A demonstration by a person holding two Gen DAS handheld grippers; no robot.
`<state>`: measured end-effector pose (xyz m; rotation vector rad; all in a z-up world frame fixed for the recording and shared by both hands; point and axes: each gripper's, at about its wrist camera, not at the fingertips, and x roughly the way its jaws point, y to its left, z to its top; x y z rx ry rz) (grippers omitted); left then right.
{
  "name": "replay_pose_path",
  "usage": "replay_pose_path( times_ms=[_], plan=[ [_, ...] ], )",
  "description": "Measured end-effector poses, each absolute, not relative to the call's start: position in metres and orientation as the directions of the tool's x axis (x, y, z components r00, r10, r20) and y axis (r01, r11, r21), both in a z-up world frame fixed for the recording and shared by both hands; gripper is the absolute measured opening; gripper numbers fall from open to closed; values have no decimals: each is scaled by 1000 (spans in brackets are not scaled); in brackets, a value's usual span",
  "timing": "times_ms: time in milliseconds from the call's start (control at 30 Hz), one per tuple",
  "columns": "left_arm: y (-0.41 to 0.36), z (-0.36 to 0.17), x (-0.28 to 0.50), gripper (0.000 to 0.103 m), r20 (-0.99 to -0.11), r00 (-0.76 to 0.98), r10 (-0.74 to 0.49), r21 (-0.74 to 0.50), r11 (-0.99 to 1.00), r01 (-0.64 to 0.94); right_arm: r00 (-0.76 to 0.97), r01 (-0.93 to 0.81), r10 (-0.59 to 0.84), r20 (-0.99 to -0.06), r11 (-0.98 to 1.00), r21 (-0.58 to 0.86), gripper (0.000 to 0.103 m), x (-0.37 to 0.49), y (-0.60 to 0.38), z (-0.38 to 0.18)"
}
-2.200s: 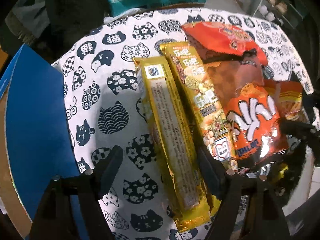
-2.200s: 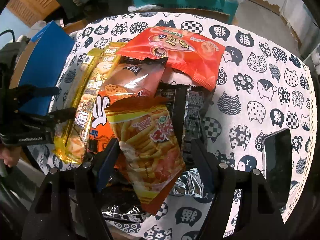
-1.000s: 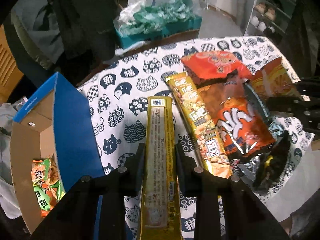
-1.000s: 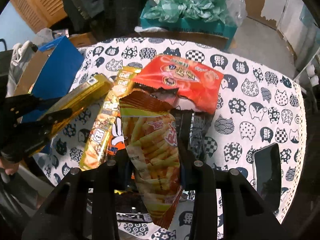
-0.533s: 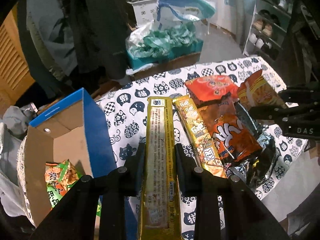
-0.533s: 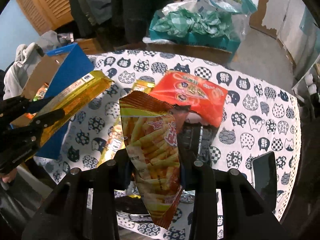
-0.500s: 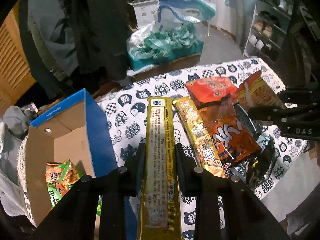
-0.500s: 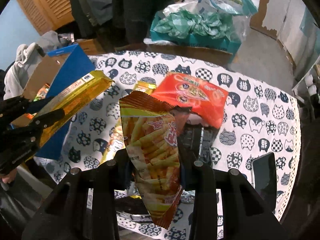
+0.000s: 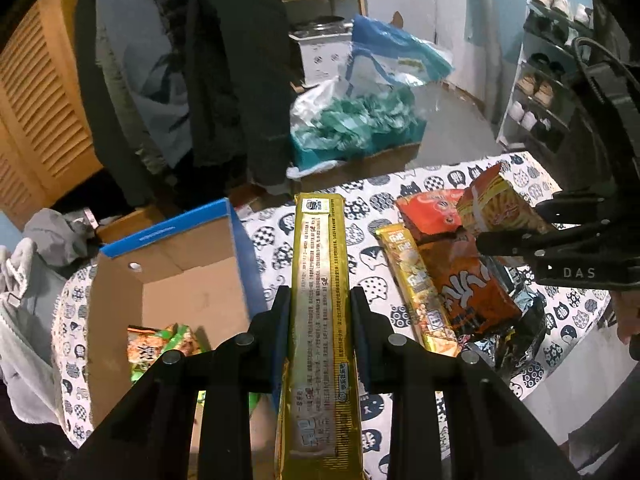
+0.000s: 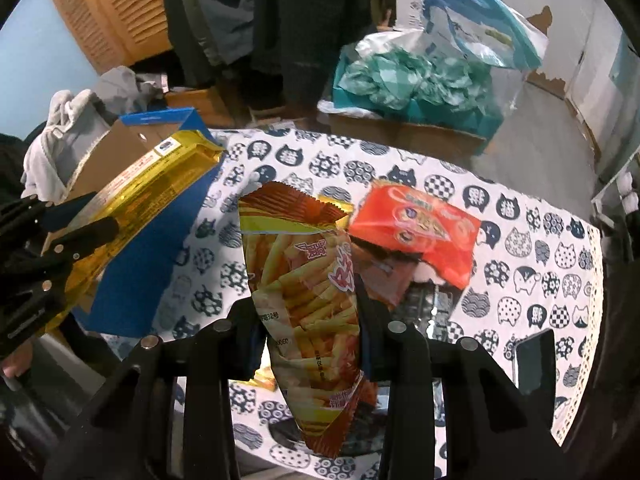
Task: Organize snacks
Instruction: 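Carry both snacks over the box and open both grippers to drop them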
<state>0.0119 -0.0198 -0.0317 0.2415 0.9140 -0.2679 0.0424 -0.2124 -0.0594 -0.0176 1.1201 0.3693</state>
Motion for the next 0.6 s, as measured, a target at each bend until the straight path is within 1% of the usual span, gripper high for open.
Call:
replay_pose_path(
  times_ms=[300,600],
  plan=[
    [14,-19,9,29,-782,614,-107,88,956,279,380,-331,308,-872,926,183,35,50,-179,-46],
    [57,-23,11,29,-783,618,-72,69,977,200,373,-380,338,-864,905,190,35,60,-132,-34]
  ],
)
